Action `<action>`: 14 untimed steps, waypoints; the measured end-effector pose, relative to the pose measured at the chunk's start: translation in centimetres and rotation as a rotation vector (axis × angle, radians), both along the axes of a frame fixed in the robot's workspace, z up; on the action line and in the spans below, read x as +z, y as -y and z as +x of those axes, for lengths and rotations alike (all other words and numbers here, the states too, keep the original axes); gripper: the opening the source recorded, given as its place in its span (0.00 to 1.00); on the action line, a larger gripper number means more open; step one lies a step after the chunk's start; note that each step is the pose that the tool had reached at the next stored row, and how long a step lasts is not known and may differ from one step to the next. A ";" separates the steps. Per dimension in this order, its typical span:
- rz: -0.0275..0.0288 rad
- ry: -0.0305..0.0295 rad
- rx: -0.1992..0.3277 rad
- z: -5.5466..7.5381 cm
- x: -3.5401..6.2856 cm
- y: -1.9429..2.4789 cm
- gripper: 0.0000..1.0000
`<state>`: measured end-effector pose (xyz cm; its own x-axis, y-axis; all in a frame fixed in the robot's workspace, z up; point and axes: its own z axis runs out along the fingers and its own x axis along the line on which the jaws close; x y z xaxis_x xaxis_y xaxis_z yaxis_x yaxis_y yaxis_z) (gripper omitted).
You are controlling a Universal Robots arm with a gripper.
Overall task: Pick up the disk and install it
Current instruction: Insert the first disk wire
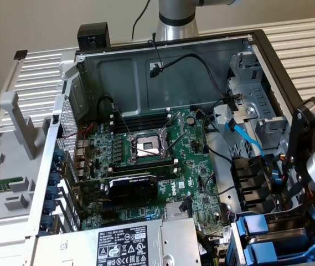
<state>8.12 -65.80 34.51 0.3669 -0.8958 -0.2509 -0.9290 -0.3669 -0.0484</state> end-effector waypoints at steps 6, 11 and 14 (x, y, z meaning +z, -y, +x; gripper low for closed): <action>0.0069 -0.0072 0.003 0.0 -0.22 0.13 0.43; 0.0196 -0.0082 0.010 0.0 -0.27 0.49 0.43; 0.0263 -0.0089 0.011 0.1 -0.28 0.63 0.43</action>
<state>8.24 -66.43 34.23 0.3746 -0.8847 -0.2776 -0.9252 -0.3761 -0.0499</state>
